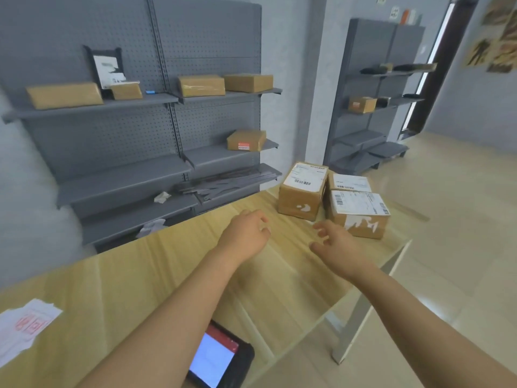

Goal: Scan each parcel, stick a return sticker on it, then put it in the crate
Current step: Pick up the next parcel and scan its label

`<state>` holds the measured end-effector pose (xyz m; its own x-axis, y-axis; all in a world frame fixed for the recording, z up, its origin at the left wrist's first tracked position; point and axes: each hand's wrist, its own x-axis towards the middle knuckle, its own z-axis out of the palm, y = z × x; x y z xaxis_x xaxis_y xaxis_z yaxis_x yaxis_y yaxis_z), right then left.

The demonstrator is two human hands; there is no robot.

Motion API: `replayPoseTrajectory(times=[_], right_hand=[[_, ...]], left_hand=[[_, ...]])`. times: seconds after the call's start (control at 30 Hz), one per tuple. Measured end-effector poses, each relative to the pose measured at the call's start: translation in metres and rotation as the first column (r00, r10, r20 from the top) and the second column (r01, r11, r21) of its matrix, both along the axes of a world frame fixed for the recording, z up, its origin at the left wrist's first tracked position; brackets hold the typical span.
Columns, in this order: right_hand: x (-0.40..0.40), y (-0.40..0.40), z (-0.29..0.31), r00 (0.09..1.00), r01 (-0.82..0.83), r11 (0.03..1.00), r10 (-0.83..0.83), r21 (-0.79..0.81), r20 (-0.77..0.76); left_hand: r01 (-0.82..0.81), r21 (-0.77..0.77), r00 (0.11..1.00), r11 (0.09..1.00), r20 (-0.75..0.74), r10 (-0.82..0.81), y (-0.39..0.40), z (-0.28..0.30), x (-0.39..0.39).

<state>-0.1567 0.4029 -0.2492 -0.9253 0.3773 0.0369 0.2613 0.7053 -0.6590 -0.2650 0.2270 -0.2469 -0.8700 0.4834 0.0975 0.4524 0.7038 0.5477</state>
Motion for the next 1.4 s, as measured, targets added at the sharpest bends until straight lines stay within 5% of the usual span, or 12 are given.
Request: replayPoseTrajectory(times=[0.4,0.57,0.7,1.1,1.4], right_hand=[[-0.127,0.078,0.009,0.988,0.152,0.988,-0.153,0.01,0.036],[-0.154,0.088,0.006,0.993,0.118,0.991,-0.116,-0.06,0.028],[-0.158,0.084,0.004,0.995,0.103,0.993,-0.104,-0.049,-0.005],[-0.109,-0.003,0.015,0.98,-0.141,0.975,0.113,-0.174,-0.164],[-0.029,-0.081,0.005,0.931,-0.338,0.889,0.266,-0.31,-0.251]], left_hand=[[0.027,-0.012,0.999,1.0,0.022,-0.027,0.113,-0.001,-0.131],[-0.047,0.083,0.962,0.995,0.272,0.022,0.138,-0.016,-0.149],[-0.131,0.123,0.944,0.984,0.319,0.086,0.134,-0.018,-0.147],[-0.376,0.139,0.91,0.916,0.24,0.337,0.021,0.01,-0.062],[-0.577,0.354,0.816,0.736,0.288,0.501,-0.067,0.01,0.063]])
